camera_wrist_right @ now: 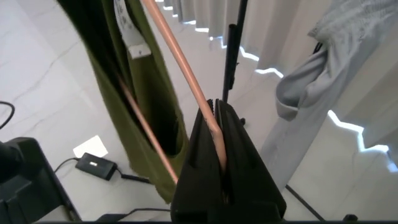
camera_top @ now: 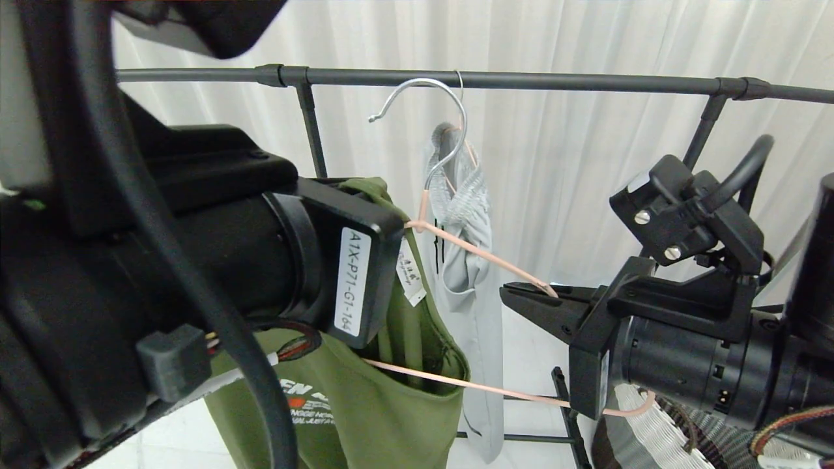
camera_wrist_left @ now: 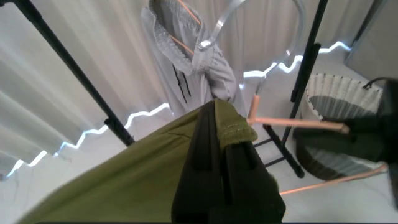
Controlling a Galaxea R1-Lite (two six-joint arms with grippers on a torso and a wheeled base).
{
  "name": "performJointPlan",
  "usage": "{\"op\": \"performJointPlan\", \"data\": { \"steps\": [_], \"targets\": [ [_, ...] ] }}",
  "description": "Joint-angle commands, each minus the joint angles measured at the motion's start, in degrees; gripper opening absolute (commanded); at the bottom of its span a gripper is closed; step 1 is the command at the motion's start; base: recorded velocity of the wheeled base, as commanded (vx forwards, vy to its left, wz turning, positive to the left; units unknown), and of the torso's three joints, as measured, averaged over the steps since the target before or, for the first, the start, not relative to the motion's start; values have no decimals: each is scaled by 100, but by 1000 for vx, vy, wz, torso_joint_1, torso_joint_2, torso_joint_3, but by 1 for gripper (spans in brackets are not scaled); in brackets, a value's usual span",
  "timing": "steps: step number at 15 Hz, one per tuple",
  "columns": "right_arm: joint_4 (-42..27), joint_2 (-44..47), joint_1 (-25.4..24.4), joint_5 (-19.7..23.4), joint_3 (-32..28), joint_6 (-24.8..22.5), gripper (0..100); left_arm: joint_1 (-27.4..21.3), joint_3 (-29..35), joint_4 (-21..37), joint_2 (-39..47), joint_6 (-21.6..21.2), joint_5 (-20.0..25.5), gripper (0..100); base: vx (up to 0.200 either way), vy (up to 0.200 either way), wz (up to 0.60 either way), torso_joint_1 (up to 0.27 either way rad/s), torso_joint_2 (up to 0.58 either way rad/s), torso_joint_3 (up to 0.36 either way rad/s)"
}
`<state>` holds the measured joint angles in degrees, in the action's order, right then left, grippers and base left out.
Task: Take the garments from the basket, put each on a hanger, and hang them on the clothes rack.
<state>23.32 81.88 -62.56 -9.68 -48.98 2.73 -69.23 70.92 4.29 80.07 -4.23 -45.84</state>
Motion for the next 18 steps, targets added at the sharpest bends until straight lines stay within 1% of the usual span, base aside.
{"op": "performJointPlan", "data": {
  "steps": [1, 3, 5, 7, 8, 9, 11, 16, 18],
  "targets": [
    [15, -94, 34, 1, -15, -18, 0, -3, -167, -7, -97, -8, -4, 0, 0, 0, 0, 0, 0, 0],
    [23, -94, 51, -16, -32, -18, 0, -38, -237, -16, -88, -8, -4, 0, 0, 0, 0, 0, 0, 0],
    [23, -94, 51, -122, -32, -18, 0, -47, -219, -34, -88, -96, -4, 0, 0, 0, 0, 0, 0, 0],
    [23, -94, 209, -201, -24, -18, 0, -47, -272, -324, -141, -430, 5, 0, 0, 0, 0, 0, 0, 0],
    [23, -85, 368, -192, -50, -18, 0, -55, -413, -464, -202, -605, 31, 0, 0, 0, 0, 0, 0, 0],
    [67, -67, 499, -192, -94, -62, 0, -99, -553, -543, -264, -693, 128, 0, 0, 0, 0, 0, 0, 0],
    [340, -23, 578, -192, -120, -88, 0, -196, -738, -605, -308, -728, 409, 0, 0, 0, 0, 0, 0, 0],
    [384, -32, 561, -201, -138, -88, 0, -170, -843, -614, -264, -772, 497, 0, 0, 0, 0, 0, 0, 0],
    [393, -23, 535, -201, -173, -88, 0, -91, -975, -702, -264, -772, 769, 0, 0, 0, 0, 0, 0, 0]
  ]
}}
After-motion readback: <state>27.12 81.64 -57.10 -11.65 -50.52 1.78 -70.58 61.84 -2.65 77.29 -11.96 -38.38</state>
